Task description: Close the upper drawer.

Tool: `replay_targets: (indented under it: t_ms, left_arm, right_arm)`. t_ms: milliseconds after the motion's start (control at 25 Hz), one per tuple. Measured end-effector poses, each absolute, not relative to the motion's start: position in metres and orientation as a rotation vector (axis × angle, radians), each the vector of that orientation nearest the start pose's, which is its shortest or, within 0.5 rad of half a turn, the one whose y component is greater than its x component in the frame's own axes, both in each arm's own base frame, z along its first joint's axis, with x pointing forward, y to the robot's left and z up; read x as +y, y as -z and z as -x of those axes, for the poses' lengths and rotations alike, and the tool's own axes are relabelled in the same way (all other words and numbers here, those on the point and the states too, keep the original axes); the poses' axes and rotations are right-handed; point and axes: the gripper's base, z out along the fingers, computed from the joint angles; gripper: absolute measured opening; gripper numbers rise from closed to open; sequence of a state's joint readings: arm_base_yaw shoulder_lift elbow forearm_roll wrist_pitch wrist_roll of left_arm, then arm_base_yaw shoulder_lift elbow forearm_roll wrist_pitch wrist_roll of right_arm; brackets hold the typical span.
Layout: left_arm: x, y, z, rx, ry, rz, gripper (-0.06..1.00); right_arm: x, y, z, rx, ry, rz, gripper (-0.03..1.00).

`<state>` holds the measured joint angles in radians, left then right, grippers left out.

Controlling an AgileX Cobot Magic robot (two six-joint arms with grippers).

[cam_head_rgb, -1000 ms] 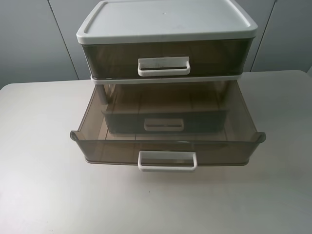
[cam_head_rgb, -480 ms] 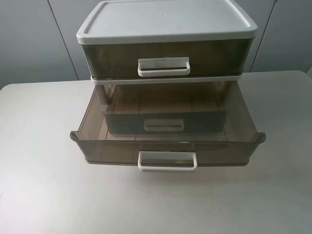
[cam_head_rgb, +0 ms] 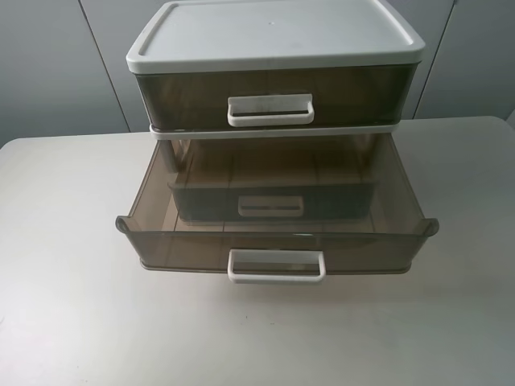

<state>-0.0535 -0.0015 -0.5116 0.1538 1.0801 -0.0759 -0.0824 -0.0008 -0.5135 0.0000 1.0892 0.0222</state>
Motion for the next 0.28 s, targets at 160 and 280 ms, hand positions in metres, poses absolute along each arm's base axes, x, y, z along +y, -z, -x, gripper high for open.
replay_targets:
  t_ms: [160, 280]
  left_arm:
    - [0.0127, -0.2797, 0.0071, 2.042, -0.103, 0.033, 0.74]
    - [0.0127, -0.2797, 0.0071, 2.042, -0.103, 0.033, 0.74]
  right_arm:
    - [0.0014, -0.2787, 0.0077, 2.056, 0.026, -0.108, 0.63]
    - [0.0014, -0.2787, 0.0077, 2.056, 0.026, -0.108, 0.63]
